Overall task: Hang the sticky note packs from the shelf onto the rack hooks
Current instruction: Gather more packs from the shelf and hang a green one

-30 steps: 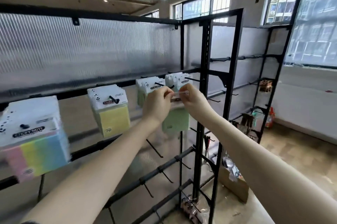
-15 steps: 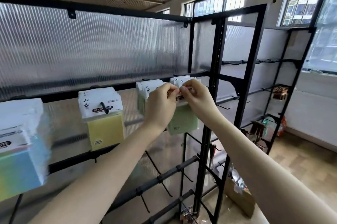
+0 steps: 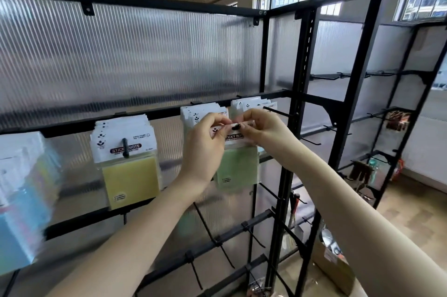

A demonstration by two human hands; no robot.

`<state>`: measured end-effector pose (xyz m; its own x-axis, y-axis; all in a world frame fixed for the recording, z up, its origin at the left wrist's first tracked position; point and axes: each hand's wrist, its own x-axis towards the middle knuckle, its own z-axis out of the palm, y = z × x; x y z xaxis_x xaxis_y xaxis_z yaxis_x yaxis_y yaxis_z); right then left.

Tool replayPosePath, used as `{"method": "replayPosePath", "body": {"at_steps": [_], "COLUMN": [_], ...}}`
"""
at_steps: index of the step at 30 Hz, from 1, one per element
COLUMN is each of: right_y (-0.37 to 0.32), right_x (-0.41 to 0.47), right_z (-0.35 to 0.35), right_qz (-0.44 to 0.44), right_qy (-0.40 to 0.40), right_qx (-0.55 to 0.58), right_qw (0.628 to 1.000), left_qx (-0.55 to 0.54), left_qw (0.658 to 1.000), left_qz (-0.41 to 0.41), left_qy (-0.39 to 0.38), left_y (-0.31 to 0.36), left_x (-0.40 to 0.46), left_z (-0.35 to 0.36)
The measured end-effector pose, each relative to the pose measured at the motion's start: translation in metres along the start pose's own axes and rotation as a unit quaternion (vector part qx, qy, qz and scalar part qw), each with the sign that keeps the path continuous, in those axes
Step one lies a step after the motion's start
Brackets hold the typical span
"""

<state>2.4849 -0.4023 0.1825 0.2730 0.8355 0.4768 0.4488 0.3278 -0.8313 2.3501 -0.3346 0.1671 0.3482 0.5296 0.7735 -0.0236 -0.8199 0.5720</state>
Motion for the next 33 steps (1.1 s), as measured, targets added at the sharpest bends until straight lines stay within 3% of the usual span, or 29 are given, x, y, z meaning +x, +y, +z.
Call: {"method": "replayPosePath", "body": {"at_steps": [7,13,18,25,33], "right_y": [0.016,0.025,0.033,0.04,0.058], "right_x": [0.031,0.047,0.058,0.066,0.036], "right_z": [0.012,0.019,0.025,0.027,0.025], "right_qz": [-0.074,-0.142,-0.125,-0.127,-0.067], "right_qy": [0.065,0.05,0.028,0.024,0.048], "right_qx": [-0.107,-0.252,-0.323,-0.324,-0.158], "right_qw": [0.989,0.956,0.938,0.937,0.984], "left_qx": [0.216,0.322,0.349,0.394,0.386], "left_qw": [0.973,0.945,0.933,0.909,0.901], "left_qz": [0.022,-0.024,-0.07,-0.127,-0.186], "left_qy": [0.082,0.052,0.053,0.051,0.07], "left_y": [-0.016,-0.028,-0.037,-0.036,-0.025], "left_x": [0.012,0.026,0.035,0.034,-0.005], "left_z": [0.005,0.008,0.008,0.015,0.027]}}
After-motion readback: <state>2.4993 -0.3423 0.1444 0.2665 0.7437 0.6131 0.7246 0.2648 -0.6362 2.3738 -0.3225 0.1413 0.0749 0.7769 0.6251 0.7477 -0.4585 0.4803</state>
